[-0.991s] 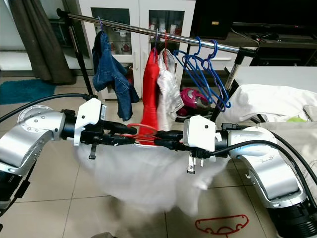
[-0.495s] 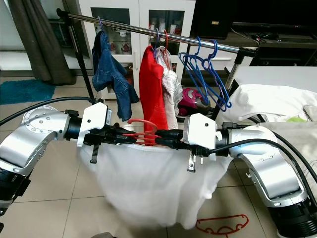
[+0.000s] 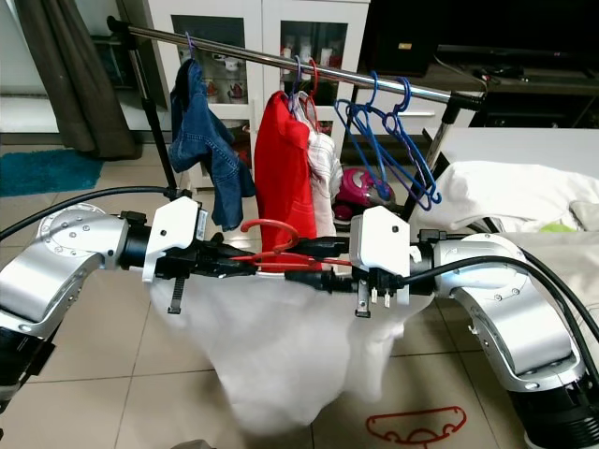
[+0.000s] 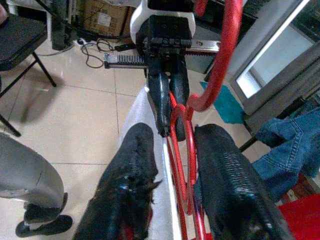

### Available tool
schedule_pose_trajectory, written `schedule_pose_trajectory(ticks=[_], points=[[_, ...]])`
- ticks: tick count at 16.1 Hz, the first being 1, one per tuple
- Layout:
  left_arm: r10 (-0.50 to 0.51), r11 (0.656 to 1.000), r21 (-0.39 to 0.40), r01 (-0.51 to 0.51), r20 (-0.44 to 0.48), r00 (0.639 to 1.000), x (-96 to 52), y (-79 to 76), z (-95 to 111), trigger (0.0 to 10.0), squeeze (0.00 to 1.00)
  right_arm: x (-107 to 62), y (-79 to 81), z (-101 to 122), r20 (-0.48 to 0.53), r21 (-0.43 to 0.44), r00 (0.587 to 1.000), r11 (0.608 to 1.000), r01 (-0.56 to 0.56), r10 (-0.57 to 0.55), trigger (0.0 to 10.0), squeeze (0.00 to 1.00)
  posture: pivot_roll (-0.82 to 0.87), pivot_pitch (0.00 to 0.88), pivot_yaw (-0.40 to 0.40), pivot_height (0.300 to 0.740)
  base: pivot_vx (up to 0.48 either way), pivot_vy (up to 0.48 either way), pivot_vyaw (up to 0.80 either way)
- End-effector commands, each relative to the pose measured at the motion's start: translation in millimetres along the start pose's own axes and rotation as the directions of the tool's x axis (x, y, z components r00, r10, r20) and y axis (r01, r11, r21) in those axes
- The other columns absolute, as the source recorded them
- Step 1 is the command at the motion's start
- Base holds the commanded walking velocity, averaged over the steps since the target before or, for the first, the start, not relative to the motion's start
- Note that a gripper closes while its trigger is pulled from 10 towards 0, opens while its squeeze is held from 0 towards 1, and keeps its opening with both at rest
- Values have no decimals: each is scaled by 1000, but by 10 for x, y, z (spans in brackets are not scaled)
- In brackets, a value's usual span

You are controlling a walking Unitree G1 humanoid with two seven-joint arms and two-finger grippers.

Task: Hang hanger

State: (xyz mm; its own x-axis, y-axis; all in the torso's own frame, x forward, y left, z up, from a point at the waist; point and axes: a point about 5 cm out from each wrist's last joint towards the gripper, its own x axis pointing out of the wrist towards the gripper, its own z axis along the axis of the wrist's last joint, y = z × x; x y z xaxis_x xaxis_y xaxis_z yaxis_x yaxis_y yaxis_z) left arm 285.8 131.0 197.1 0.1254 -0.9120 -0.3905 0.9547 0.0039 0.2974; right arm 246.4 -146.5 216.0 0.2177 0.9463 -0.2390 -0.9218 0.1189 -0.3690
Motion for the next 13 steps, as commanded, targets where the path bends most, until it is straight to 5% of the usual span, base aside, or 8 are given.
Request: schedule_pose_trajectory(ticks=[1, 3, 4, 5, 9, 12, 13], points=[[-1, 1000, 25, 1, 5, 1000, -29, -1, 49, 0, 0, -3, 2, 69, 0, -25, 1000, 999, -27, 27, 10000, 1000, 19, 1, -49, 740, 0, 0, 0], [-19, 999, 29, 19, 0, 1000, -27, -17, 58, 0, 0, 37, 10, 58, -14, -35, 1000, 999, -26, 26, 10000, 1000, 18, 3, -51, 740, 0, 0, 0], [-32, 999, 32, 32, -3, 999, -22, -29, 63, 0, 0, 62, 11, 45, -23, -44, 1000, 999, -22, 21, 10000, 67, 18, 4, -52, 740, 0, 0, 0], [-52, 998, 36, 52, -12, 999, -16, -47, 65, 0, 0, 94, 13, 27, -33, -46, 999, 999, -20, 18, 10000, 0, 16, 6, -52, 740, 0, 0, 0], [-98, 992, 71, 100, -31, 995, 4, -74, 90, 0, 0, 159, 1, -14, -47, -9, 999, 1000, -16, 16, 9255, 0, 15, 9, -52, 740, 0, 0, 0], [-122, 987, 103, 127, -49, 991, 5, -92, 120, 0, 0, 179, -5, -42, -47, 17, 999, 1000, -10, 11, 0, 0, 17, 8, -53, 740, 0, 0, 0], [-126, 983, 124, 132, -56, 990, 4, -99, 131, 0, 0, 166, -2, -55, -48, 36, 999, 999, -16, 18, 0, 0, 17, 9, -52, 740, 0, 0, 0]])
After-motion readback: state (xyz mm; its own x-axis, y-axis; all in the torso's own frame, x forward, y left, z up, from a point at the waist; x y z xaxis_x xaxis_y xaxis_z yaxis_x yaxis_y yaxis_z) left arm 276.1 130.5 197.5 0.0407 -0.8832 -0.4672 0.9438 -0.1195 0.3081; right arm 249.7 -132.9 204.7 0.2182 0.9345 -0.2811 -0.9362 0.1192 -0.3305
